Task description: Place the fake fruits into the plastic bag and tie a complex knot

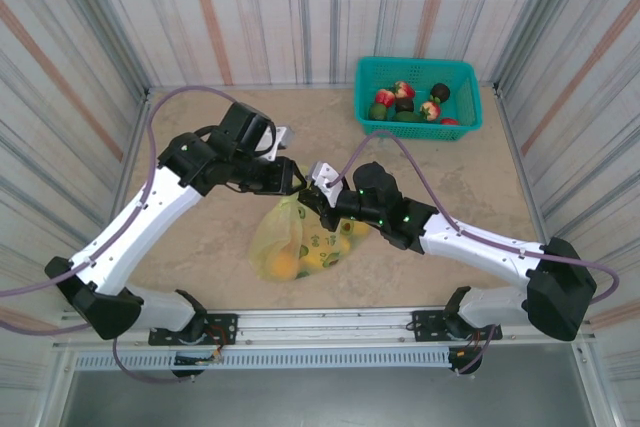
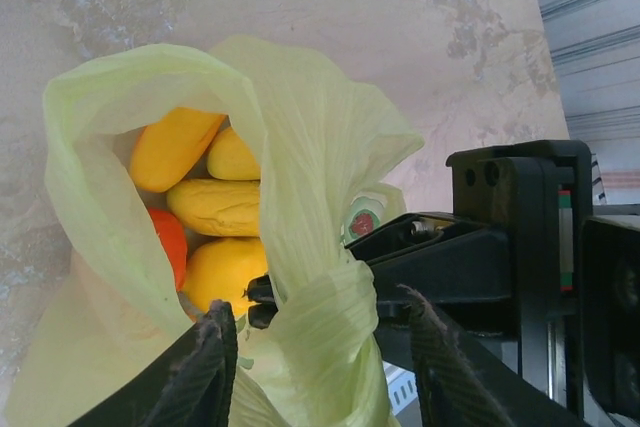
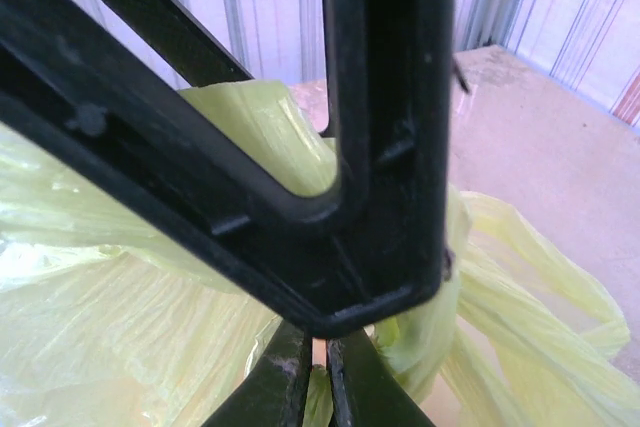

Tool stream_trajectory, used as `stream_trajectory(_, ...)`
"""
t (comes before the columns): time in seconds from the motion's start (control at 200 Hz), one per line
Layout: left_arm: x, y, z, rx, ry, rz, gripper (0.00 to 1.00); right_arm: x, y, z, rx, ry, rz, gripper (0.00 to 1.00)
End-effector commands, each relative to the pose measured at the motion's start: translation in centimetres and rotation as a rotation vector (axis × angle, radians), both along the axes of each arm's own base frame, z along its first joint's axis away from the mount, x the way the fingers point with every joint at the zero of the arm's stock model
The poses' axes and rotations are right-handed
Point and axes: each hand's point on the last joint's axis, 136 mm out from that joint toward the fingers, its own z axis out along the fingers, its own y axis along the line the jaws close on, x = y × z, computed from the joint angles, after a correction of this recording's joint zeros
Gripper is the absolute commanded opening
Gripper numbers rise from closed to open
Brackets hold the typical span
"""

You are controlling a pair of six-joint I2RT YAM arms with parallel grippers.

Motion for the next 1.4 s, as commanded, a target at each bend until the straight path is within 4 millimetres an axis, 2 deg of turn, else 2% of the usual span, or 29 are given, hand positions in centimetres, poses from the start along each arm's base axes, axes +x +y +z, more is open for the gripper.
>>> stream_trajectory(0.0, 0.0, -0.2, -0.9, 0.031, 0.008, -0.021, 0.48, -0.5, -0.1, 1.9, 0.028, -0.046, 0.007, 0.10)
stream_trajectory(0.11, 0.1, -0.5, -1.1, 0.033, 0.006, -0.038, 0.39, -0.5, -0.3, 1.9, 0.028, -0.049, 0.003, 0.10)
stream_trajectory(0.245, 0.2, -0.7, -1.7, 0.045, 0.019, -0.047, 0.42, -0.6, -0.3, 1.9, 0.030, -0.049, 0.007, 0.10)
stream_trajectory(0.321, 0.2, -0.9, -1.9, 0.045, 0.020, -0.052, 0.40, -0.6, -0.4, 1.8, 0.030, -0.048, 0.006, 0.10)
stream_trajectory(0.361, 0.3, -1.0, -1.8, 0.039, 0.017, -0.057, 0.36, -0.6, -0.4, 1.7, 0.028, -0.047, 0.007, 0.10)
stream_trajectory(0.546, 0.3, -1.3, -1.5, 0.032, -0.021, -0.107, 0.00, -0.6, -0.5, 1.4, 0.021, -0.040, -0.001, 0.11)
stream_trajectory(0.596, 0.3, -1.3, -1.2, 0.031, -0.044, -0.124, 0.00, -0.6, -0.7, 1.4, 0.015, -0.037, -0.006, 0.16)
stream_trajectory(0.706, 0.2, -1.4, 0.0, 0.023, -0.126, -0.188, 0.00, -1.2, -2.1, 2.5, 0.018, -0.029, -0.020, 0.35)
stream_trajectory(0.821, -0.5, -1.7, 0.8, 0.040, -0.238, -0.298, 0.00, -3.1, -4.4, 4.5, 0.068, -0.028, 0.011, 0.42)
stream_trajectory(0.847, -0.7, -1.8, 0.9, 0.047, -0.267, -0.323, 0.00, -3.6, -5.3, 5.5, 0.092, -0.040, 0.009, 0.44)
stream_trajectory(0.917, -1.4, -2.4, 1.3, 0.077, -0.361, -0.411, 0.00, -4.0, -6.9, 6.7, 0.124, -0.028, -0.017, 0.46)
stream_trajectory(1.022, -2.3, -3.1, 1.8, 0.160, -0.492, -0.543, 0.00, -2.7, -9.6, 8.4, 0.178, 0.003, -0.129, 0.48)
stream_trajectory(1.137, -2.7, -3.3, 2.5, 0.209, -0.570, -0.638, 0.00, 0.2, -12.1, 8.9, 0.206, 0.102, -0.294, 0.44)
stream_trajectory(1.257, -3.1, -3.8, 4.0, 0.233, -0.685, -0.728, 0.00, 2.1, -12.5, 8.8, 0.224, 0.243, -0.323, 0.37)
stream_trajectory(1.398, -4.2, -4.4, 5.5, 0.237, -0.786, -0.861, 0.00, 2.4, -11.8, 9.1, 0.206, 0.252, -0.272, 0.40)
